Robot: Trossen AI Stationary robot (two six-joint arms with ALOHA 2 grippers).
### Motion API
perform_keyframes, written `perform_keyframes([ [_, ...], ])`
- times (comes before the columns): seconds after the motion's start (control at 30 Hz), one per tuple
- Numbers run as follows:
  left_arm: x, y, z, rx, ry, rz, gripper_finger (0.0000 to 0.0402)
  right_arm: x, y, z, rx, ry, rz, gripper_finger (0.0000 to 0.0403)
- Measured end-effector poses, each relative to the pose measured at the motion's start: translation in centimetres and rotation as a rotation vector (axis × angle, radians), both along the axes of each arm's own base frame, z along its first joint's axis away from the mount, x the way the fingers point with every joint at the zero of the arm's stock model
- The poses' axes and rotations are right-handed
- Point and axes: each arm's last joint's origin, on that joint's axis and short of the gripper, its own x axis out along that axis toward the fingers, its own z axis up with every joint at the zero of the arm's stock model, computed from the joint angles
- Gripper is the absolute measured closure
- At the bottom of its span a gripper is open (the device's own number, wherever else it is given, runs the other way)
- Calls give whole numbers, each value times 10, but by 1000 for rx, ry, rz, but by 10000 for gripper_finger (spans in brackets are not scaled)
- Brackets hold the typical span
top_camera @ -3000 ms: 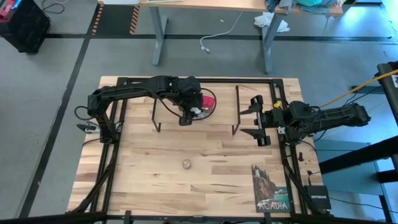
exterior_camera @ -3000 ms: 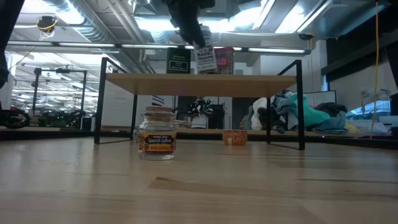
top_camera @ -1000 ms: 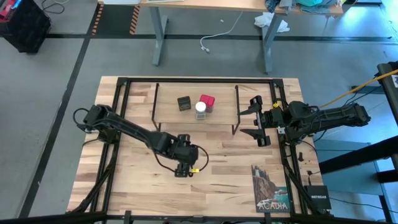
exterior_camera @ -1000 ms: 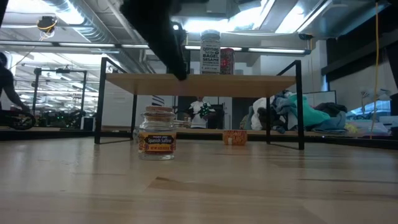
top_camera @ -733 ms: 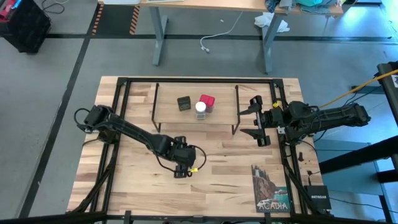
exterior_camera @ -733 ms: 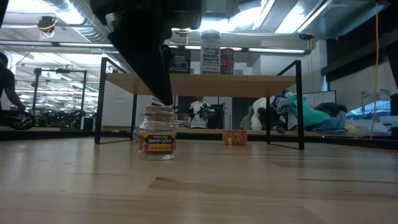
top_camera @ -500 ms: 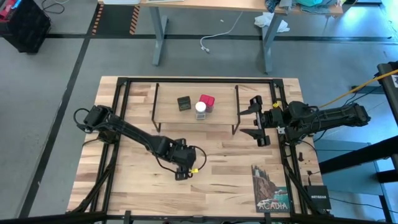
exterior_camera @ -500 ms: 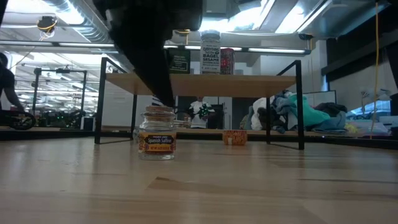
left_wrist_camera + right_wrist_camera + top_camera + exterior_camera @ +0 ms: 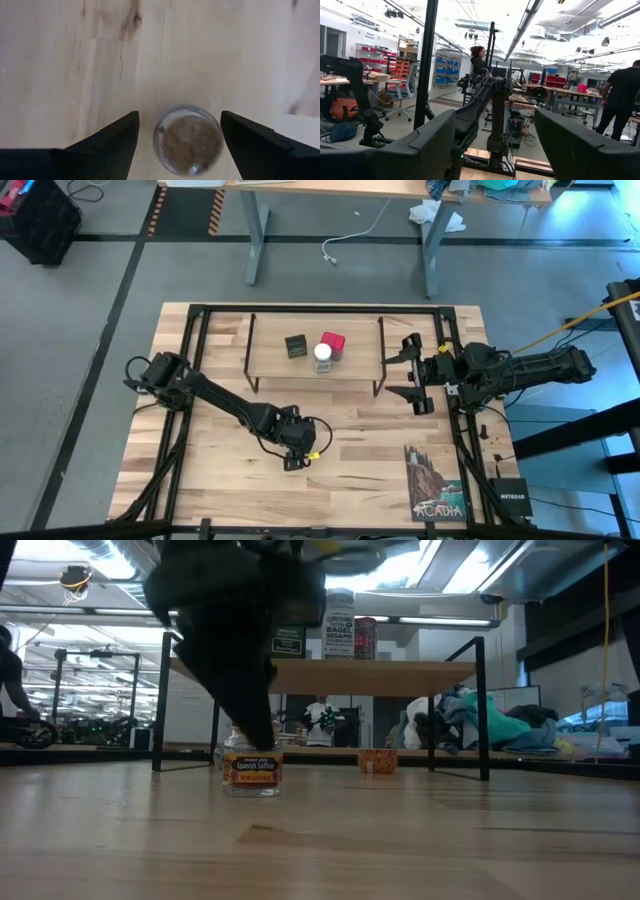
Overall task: Shelf spices
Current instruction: Put the transparent seasoning bottle on the shelf
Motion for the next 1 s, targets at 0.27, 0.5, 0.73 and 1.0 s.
perform_keyframes([
  [0.27, 1, 1, -11, 18, 45, -17, 142, 0, 0, 0, 0, 4, 0, 125],
  [0.5, 1, 2, -9, 27, 39, -64, 227, 0, 0, -1, -1, 8, -1, 125],
  [0.73, 3, 7, -7, 38, 37, -76, 227, 0, 0, -1, -1, 8, -1, 125],
  [1.0, -6, 10, 16, 40, 5, -78, 227, 0, 0, -1, -1, 9, -1, 125],
])
